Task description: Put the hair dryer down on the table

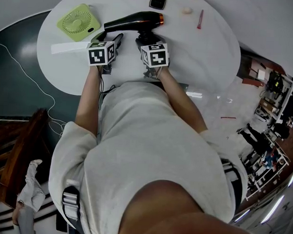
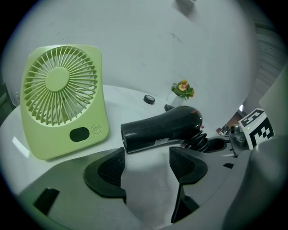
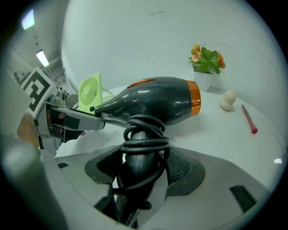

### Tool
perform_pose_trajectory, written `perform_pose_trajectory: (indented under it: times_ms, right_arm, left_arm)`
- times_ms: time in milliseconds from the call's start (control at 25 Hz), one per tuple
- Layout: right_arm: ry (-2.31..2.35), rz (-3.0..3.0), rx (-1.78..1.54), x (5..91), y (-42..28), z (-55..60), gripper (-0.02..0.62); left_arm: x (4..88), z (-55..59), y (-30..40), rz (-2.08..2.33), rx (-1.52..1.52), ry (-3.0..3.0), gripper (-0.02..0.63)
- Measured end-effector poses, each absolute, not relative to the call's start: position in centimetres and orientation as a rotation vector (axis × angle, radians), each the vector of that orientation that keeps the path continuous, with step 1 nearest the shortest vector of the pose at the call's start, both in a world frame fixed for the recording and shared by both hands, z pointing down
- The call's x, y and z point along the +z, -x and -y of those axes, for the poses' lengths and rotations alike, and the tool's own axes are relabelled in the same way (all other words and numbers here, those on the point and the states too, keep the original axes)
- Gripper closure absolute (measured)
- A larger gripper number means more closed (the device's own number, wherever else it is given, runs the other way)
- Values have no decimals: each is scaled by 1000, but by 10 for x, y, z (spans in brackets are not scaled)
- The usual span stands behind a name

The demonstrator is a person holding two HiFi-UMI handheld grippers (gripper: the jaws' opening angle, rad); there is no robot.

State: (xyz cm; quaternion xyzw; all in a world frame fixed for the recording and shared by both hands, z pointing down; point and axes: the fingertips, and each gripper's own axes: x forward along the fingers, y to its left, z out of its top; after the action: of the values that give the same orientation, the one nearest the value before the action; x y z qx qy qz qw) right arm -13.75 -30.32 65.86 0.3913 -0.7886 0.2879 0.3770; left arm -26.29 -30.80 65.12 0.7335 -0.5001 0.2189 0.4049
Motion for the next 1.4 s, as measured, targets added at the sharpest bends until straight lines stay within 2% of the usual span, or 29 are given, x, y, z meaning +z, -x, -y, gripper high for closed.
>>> perform_pose_trajectory:
  times_ms: [280, 1400]
  right_arm:
    - [-1019, 2035, 730, 654, 134, 302, 296]
    - [-1045, 2160, 788, 619, 106, 265, 293]
  left_arm:
    - [651, 296, 258, 1257, 551, -1847, 284]
    - [634, 244, 202, 1237, 557, -1885, 287]
